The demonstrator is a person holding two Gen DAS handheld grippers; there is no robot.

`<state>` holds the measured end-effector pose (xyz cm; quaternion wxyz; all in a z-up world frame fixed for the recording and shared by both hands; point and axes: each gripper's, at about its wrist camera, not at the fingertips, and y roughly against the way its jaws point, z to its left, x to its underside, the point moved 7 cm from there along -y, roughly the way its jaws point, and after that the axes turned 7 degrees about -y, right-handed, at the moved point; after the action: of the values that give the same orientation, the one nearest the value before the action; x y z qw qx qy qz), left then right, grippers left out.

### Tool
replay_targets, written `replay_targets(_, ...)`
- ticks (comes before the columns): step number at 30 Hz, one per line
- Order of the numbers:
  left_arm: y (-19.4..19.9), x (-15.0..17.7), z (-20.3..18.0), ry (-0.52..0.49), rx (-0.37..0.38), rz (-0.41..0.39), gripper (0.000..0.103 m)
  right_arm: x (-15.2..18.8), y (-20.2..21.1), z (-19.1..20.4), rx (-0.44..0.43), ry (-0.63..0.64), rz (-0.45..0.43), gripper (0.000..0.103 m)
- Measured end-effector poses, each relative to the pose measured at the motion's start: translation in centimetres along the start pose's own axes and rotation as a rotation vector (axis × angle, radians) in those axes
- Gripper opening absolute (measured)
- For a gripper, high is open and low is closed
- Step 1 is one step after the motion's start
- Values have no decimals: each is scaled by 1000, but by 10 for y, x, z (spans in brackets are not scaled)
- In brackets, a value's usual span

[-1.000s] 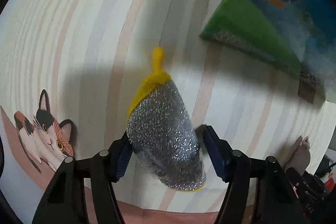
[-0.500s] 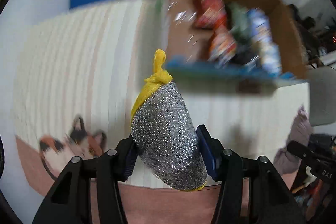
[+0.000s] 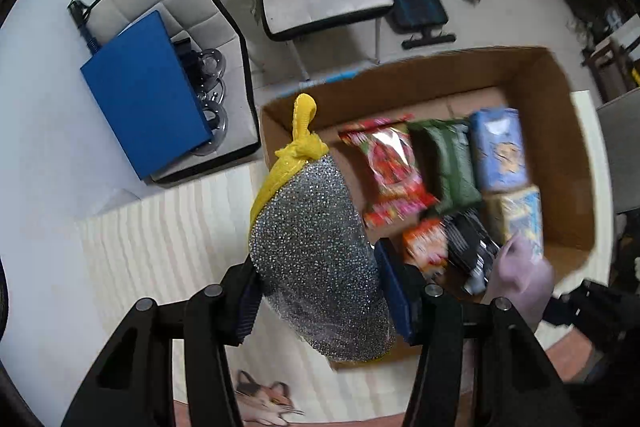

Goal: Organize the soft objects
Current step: 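Place sponge and cloth into the box and open both tools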

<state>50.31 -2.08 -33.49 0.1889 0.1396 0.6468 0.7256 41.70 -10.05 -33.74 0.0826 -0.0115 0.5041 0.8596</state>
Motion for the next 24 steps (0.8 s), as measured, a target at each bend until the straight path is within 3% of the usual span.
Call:
replay_targets(6, -42, -31, 15, -27, -32, 70, 51, -12, -48, -2, 28, 20, 70, 41)
replay_targets(14, -78, -52, 26, -39, -4, 156, 54, -12, -103, 1, 17, 31, 185, 43)
replay_targets(16, -84, -52, 28, -26, 3, 172, 55, -11, -111, -1, 38, 35, 200, 54)
replay_targets(18, -86, -51, 28, -18, 9, 175, 55, -5, -112, -4, 39, 24, 202, 83)
replay_targets(24, -86, -44, 24, 6, 30, 179, 56, -10, -101, -15, 39, -11, 182, 83)
